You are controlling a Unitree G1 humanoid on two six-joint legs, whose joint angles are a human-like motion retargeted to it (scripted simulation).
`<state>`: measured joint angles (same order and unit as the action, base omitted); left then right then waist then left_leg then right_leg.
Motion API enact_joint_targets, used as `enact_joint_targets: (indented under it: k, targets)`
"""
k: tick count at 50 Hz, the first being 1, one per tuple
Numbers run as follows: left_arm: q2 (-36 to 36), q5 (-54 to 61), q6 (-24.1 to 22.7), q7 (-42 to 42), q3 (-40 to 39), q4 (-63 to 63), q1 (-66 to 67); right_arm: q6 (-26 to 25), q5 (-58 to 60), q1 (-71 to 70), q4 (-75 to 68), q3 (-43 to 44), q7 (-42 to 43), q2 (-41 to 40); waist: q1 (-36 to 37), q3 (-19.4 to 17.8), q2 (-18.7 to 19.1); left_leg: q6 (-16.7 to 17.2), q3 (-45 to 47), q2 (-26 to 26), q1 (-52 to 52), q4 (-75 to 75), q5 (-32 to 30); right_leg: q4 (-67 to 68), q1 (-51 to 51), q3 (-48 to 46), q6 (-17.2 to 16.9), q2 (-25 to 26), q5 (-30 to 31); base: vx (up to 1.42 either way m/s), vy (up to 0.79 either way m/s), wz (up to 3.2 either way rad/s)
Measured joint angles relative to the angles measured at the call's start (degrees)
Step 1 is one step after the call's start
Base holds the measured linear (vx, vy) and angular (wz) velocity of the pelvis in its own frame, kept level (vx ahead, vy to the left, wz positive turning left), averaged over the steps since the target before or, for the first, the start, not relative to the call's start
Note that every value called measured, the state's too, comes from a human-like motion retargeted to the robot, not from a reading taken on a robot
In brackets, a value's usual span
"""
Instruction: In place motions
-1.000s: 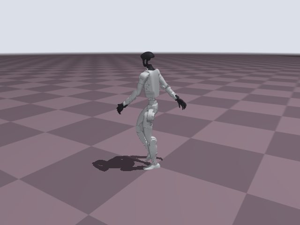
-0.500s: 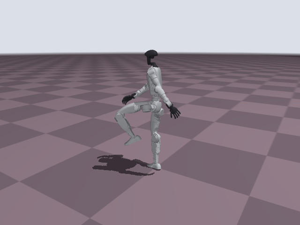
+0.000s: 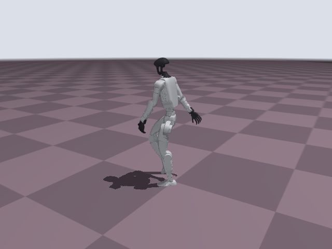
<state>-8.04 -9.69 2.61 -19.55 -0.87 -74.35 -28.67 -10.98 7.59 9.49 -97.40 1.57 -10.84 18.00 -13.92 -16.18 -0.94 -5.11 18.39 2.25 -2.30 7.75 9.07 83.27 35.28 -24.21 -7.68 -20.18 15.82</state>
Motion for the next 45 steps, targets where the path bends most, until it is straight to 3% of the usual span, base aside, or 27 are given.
enact_joint_targets:
  k: [4,8,13,18,20,21,22,23,25,27,28,30,33,37,42,45]
  targets:
    - [-1.73,2.57,-5.53,6.55,4.55,14.3,-1.16,1.79,-6.26,11.0,0.0,10.45,8.56,1.61,-3.73,3.31,2.26,-1.17,5.31,-2.66,1.05,-3.16,-1.62,4.81,12.29,1.43,1.19,1.87,-3.41,0.16,0.01,0.46]
    - [-2.1,3.41,-9.14,10.93,8.48,21.53,1.73,2.56,-10.97,19.39,0.0,13.69,13.73,2.06,-1.89,9.87,2.32,-0.65,5.19,-2.35,2.51,-3.64,-1.1,-0.2,11.72,1.67,2.38,2.74,-3.37,0.29,-0.17,-0.13]
    - [-0.67,3.52,-8.39,10.23,8.41,16.45,3.89,2.01,-11.58,14.59,0.0,11.13,13.12,0.32,3.98,9.47,-0.39,1.39,7.3,-0.25,-1.43,-5.08,0.42,-19.05,-7.53,0.85,-1.35,7.6,-0.31,-0.04,-0.12,-0.77]
    - [2.51,1.32,-6.67,8.43,5.8,1.87,18.02,4.96,-6.87,4.59,0.0,2.84,9.86,-2.73,9.37,16.43,-0.9,4.08,10.81,0.87,-1.58,-3.73,1.31,-55.01,-30.05,5.16,-7.08,17.92,4.66,0.29,-0.11,-0.68]
    - [2.98,-1.63,-4.89,8.11,2.83,-6.28,25.09,6.36,-4.14,-1.31,0.0,-2.51,9.94,-4.52,9.65,18.16,-2.13,4.87,10.82,2.73,-1.13,-0.06,0.94,-69.19,-39.2,3.66,-7.14,17.4,-7.64,0.25,-0.11,-0.44]
    - [2.49,-2.41,-3.25,8.02,0.64,-10.64,27.92,6.91,-2.52,-4.73,1.01,-6.06,10.0,-5.73,10.42,18.49,-2.7,6.08,13.79,2.16,-0.57,3.56,-1.37,-73.33,-42.53,-3.53,-4.82,15.65,-13.27,0.09,-0.08,-0.97]
    - [1.95,-3.04,-1.45,7.97,-1.67,-14.87,30.36,7.23,-0.98,-8.35,2.53,-9.56,9.79,-7.06,11.14,18.61,-3.44,7.73,16.54,0.56,1.24,9.53,-4.78,-76.74,-44.52,-7.19,-2.93,14.14,-17.18,-0.11,-0.1,-1.34]
    - [1.34,-3.37,0.68,8.01,-4.26,-18.85,32.0,7.07,0.38,-12.41,5.09,-12.93,9.05,-8.65,11.73,18.3,-4.51,10.27,18.85,-3.12,5.53,20.21,-10.38,-78.71,-43.83,-3.79,-1.91,13.12,-17.68,-0.24,-0.16,-1.04]
    - [0.29,-2.93,4.55,9.91,-8.03,-23.05,36.33,7.68,2.39,-20.18,11.59,-16.46,7.09,-10.83,13.88,15.71,-4.76,6.96,20.12,-13.64,17.22,43.22,-20.12,-80.18,-42.12,0.08,-1.26,12.77,-16.75,-0.31,-0.27,-0.68]
    - [-0.5,1.61,5.49,11.95,-9.49,-23.05,42.05,9.13,2.84,-27.11,18.91,-19.43,6.03,-12.01,18.58,12.43,-2.96,6.31,9.72,-17.17,31.31,60.98,-17.39,-80.74,-41.34,3.17,-0.09,14.42,-15.48,-0.29,-0.31,-1.18]
    - [-0.94,3.16,4.84,11.63,-11.08,-23.05,44.04,9.93,3.37,-31.18,22.38,-20.77,5.09,-11.88,20.57,10.02,-2.92,5.58,9.93,-21.69,34.89,69.1,-15.56,-81.14,-42.02,0.42,1.59,15.24,-15.43,-0.35,-0.28,-1.33]
    - [-0.98,3.52,3.97,10.63,-15.22,-23.05,46.5,11.18,6.8,-37.07,29.41,-20.38,5.01,-11.49,24.87,6.51,-2.97,4.44,9.39,-29.32,42.27,81.18,-11.95,-81.04,-41.69,3.58,4.0,16.62,-15.29,-0.35,-0.2,-1.04]
    - [-1.1,2.18,3.11,11.24,-21.61,-23.05,49.99,13.34,7.8,-40.86,36.94,-20.1,10.39,-11.51,28.22,5.16,-4.89,5.31,6.76,-26.92,53.69,90.02,-7.75,-79.97,-39.63,5.11,5.41,14.6,-14.46,-0.07,-0.01,-0.29]
    - [-3.11,6.41,2.45,12.26,-23.07,-23.05,55.95,18.31,4.08,-39.55,41.22,-19.56,14.61,-11.57,34.92,9.27,-6.28,6.58,7.83,-28.76,58.79,92.9,-5.27,-79.08,-37.19,7.97,6.43,13.81,-13.8,0.33,0.05,-0.33]
    - [-2.56,11.41,2.96,12.6,-23.34,-23.05,53.12,18.84,6.25,-37.56,39.68,-20.61,10.13,-13.2,29.99,10.06,-5.24,7.29,7.76,-26.14,48.12,83.51,-6.95,-80.43,-40.38,5.03,4.76,14.82,-14.24,0.05,0.04,0.65]
    - [-2.31,10.35,2.02,10.98,-19.94,-23.05,49.46,18.24,6.26,-31.62,35.97,-22.33,7.58,-13.94,25.7,12.9,-5.99,8.74,10.98,-19.53,34.15,68.35,-8.4,-81.03,-42.02,1.63,2.29,13.11,-14.54,0.24,0.11,0.81]
